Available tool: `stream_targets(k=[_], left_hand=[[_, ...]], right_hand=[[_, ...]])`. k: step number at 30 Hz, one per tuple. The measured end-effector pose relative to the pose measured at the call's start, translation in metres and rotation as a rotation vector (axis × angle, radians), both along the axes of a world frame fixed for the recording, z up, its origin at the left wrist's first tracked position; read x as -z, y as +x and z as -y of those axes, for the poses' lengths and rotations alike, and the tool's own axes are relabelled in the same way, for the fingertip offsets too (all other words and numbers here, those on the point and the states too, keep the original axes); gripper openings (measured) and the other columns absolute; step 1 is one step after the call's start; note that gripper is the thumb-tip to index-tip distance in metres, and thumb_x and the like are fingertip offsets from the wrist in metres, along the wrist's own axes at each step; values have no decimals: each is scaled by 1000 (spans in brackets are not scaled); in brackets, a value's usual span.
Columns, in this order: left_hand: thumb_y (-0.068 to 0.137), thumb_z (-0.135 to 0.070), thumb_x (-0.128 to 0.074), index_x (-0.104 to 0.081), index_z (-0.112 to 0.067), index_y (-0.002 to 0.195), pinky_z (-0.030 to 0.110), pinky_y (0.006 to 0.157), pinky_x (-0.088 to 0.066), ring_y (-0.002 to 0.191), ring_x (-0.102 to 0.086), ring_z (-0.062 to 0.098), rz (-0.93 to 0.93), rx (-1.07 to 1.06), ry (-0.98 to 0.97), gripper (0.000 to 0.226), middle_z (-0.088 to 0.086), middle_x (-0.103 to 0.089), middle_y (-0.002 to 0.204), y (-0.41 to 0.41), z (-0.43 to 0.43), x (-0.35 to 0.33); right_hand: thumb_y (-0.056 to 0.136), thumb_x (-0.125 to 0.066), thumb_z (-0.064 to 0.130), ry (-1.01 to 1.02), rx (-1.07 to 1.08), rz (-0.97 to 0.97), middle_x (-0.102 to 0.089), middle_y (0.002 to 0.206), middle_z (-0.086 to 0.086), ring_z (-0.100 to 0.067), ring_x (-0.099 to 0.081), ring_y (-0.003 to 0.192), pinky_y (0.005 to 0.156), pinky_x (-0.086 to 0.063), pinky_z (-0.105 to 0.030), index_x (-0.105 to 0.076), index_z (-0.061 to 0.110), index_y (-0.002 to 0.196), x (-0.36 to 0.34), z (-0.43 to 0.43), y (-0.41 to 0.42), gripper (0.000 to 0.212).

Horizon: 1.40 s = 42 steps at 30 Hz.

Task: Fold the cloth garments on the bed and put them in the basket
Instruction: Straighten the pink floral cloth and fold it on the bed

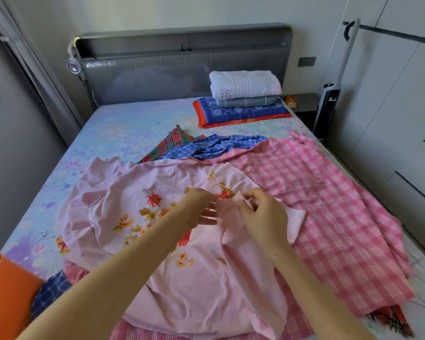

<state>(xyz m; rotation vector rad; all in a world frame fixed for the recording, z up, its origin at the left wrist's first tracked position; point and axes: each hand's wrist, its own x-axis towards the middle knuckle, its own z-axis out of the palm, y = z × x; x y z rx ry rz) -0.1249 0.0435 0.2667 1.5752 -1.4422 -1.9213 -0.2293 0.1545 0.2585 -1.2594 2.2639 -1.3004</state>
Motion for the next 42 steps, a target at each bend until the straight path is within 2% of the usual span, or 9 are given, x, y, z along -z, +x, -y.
stream_targets(k=[4, 10, 14, 16, 18, 20, 28, 36, 42], left_hand=[[89, -3, -50, -53, -4, 95, 39, 75, -52, 73, -51, 26, 92, -163, -89, 6, 14, -52, 80, 49, 38, 18], [87, -2, -47, -47, -10, 76, 29, 62, -43, 62, -46, 20, 176, -479, -82, 14, 9, -48, 72, 176, 94, 69], [91, -10, -46, -47, -14, 106, 28, 56, -43, 62, -44, 20, 251, -717, -107, 15, 9, -47, 73, 271, 130, 114], [90, -6, -46, -49, -5, 117, 29, 54, -43, 62, -45, 21, 320, -745, -112, 27, 10, -50, 73, 314, 148, 135], [87, 0, -46, -56, 3, 97, 31, 54, -40, 61, -44, 22, 383, -765, -79, 15, 12, -50, 70, 352, 171, 157], [84, -1, -48, -54, -1, 80, 33, 58, -41, 63, -46, 25, 440, -756, -85, 7, 14, -51, 70, 372, 189, 176], [85, -8, -47, -57, -5, 84, 39, 67, -46, 81, -59, 34, 761, -501, -313, 10, 16, -64, 91, 392, 285, 254], [85, -45, -59, -48, -6, 122, 40, 86, -41, 108, -48, 36, 1093, -215, -452, 55, 16, -53, 119, 374, 419, 316], [85, -33, -60, -43, -14, 134, 40, 98, -32, 124, -41, 33, 1137, 30, -706, 55, 12, -46, 137, 364, 492, 356]], right_hand=[[89, -61, 23, 8, -133, -26, -50, 58, 13, -5, -48, 58, 56, -32, -23, -59, 17, 86, -9, 38, 22, 7], [90, -60, 18, -52, -357, 12, -62, 69, 2, -11, -53, 62, 58, -35, -20, -53, 16, 85, -25, 108, 107, 8], [91, -58, 21, -173, -415, 72, -66, 72, 1, -15, -63, 67, 66, -47, -28, -58, 12, 90, -34, 167, 172, 9], [93, -55, 23, -38, -438, 52, -65, 76, 1, -19, -64, 74, 70, -49, -32, -55, 14, 90, -11, 204, 200, 9], [93, -52, 23, 143, -472, 14, -67, 77, -5, -26, -65, 76, 74, -50, -38, -51, 15, 87, 26, 243, 229, 10], [92, -51, 21, 252, -492, 13, -68, 74, -10, -30, -65, 74, 73, -51, -41, -48, 16, 84, 59, 265, 247, 10], [89, -48, 26, 439, -508, 57, -68, 68, -1, -29, -65, 68, 76, -50, -41, -43, 28, 77, 155, 360, 286, 13], [93, -51, 19, 482, -463, 78, -66, 71, -2, -22, -65, 72, 61, -43, -24, -51, 20, 83, 221, 457, 275, 10], [95, -51, 23, 469, -471, 104, -62, 50, -2, -10, -60, 57, 53, -39, -15, -47, 26, 75, 267, 478, 262, 21]])
